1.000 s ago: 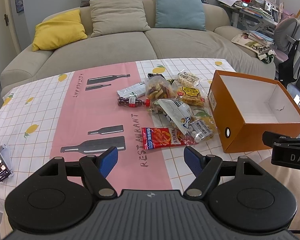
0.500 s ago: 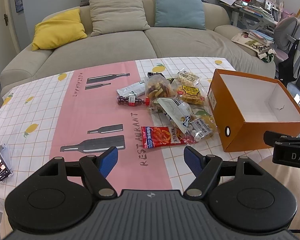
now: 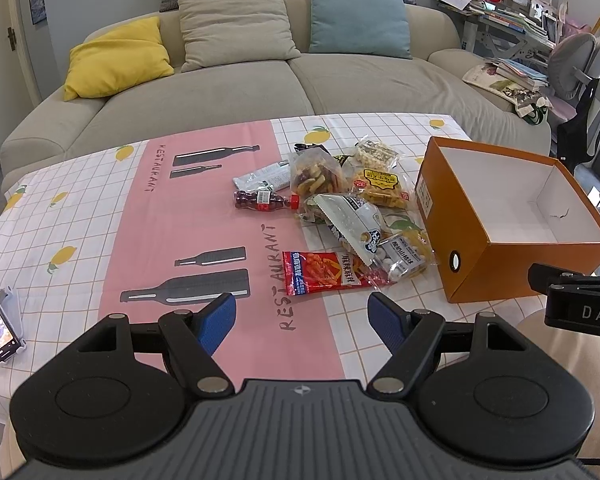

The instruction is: Organize snacks

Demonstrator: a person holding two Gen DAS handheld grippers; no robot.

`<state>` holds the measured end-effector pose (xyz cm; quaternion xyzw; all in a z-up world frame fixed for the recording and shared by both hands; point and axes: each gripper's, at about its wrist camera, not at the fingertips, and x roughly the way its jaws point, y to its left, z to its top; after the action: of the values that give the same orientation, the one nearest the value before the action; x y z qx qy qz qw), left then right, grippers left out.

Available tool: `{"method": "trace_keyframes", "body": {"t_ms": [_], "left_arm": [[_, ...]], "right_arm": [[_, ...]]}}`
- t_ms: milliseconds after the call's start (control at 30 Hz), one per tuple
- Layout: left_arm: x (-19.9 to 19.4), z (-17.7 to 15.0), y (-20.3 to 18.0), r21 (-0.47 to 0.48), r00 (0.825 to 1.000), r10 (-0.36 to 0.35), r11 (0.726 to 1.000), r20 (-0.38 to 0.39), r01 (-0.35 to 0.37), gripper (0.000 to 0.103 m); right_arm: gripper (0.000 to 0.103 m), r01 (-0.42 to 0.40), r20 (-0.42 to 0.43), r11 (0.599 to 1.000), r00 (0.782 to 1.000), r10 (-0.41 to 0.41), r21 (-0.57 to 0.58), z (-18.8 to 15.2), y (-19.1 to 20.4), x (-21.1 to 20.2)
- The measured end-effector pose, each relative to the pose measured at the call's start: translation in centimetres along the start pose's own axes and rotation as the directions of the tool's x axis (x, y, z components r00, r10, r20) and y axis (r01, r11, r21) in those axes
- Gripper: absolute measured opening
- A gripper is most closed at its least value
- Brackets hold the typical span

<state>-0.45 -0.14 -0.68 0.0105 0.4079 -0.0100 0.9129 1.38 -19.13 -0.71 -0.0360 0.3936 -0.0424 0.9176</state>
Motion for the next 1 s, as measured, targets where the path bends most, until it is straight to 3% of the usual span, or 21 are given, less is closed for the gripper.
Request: {"method": "trace_keyframes", "body": {"t_ms": [1000], "left_arm": [[0.09,-0.01,-0.01,0.001,1.000,-0.001,1.000,-0.003,0.001,0.088]], "right_arm": [[0.100,0.004,-0.018,1.000,1.000,-0.004,0.008,-0.10,-0.23,0.34]]}}
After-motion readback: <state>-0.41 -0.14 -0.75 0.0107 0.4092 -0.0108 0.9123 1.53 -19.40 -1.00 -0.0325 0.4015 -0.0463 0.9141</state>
